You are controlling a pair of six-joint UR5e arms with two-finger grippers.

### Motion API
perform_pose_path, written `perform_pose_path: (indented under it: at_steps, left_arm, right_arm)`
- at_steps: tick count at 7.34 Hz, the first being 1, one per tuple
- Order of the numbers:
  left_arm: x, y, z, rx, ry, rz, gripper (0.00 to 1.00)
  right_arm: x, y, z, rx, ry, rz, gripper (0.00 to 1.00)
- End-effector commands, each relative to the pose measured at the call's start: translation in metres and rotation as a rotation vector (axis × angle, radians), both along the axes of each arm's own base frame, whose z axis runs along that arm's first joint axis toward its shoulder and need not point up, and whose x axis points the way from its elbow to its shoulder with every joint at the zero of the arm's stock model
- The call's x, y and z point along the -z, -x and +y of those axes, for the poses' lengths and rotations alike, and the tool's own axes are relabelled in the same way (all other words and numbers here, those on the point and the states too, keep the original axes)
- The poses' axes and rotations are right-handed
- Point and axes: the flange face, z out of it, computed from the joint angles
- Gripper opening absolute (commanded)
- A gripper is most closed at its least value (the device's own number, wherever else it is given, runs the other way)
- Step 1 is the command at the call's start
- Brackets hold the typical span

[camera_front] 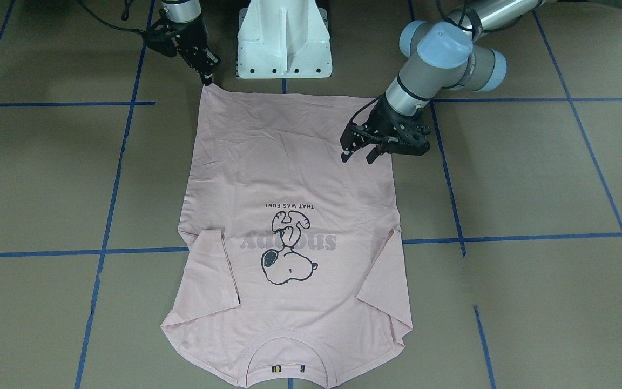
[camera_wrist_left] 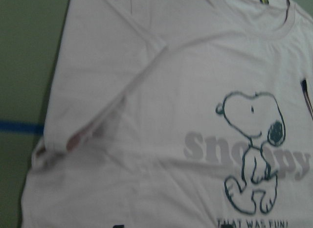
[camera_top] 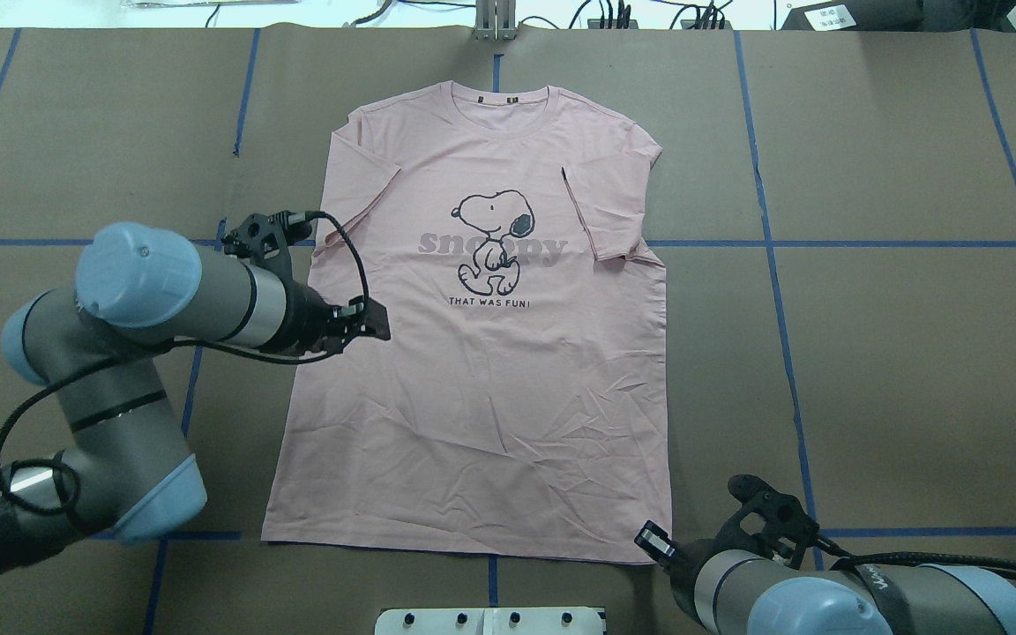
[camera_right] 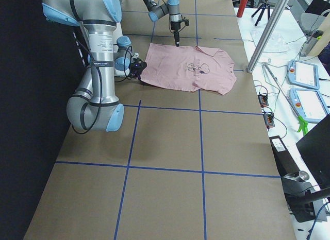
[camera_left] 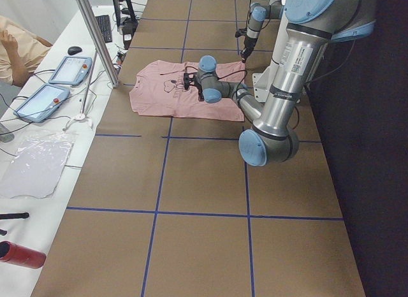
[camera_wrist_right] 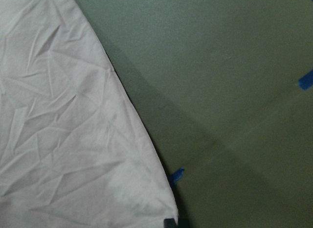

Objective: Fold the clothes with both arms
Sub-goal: 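Grasp both hem corners nearest the robot with left and right grippers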

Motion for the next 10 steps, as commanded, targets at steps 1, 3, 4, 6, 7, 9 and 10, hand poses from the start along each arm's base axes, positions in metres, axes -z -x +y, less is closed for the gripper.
perform_pose_path:
  at_steps: [1, 3, 4, 6, 7, 9, 10]
  left_arm:
    - [0.008, 0.009, 0.084, -0.01, 0.105, -0.15, 0.73]
    - [-0.055, -0.002, 0.149, 0.014, 0.181, -0.265, 0.72]
    - [-0.067, -0.004, 0.162, 0.016, 0.205, -0.288, 0.72]
    - [-0.071, -0.01, 0.172, 0.009, 0.214, -0.297, 0.71]
    - [-0.071, -0.01, 0.172, 0.01, 0.212, -0.297, 0.7]
    - [-0.079, -0.007, 0.173, 0.01, 0.215, -0.313, 0.64]
    - [-0.079, -0.006, 0.172, 0.012, 0.215, -0.313, 0.45]
  right_arm:
    - [0.002, -0.003, 0.001, 0.004, 0.001, -0.004, 0.0]
    - [0.002, -0.003, 0.002, 0.007, 0.001, -0.004, 0.0]
    - [0.002, -0.003, 0.002, 0.007, 0.001, -0.004, 0.0]
    - [0.002, -0.003, 0.002, 0.007, 0.001, -0.004, 0.0]
    - [0.001, -0.003, 0.002, 0.006, 0.0, -0.003, 0.0]
    - [0.002, -0.002, 0.002, 0.006, 0.0, -0.004, 0.0]
    - [0.002, -0.002, 0.002, 0.006, 0.0, -0.004, 0.0]
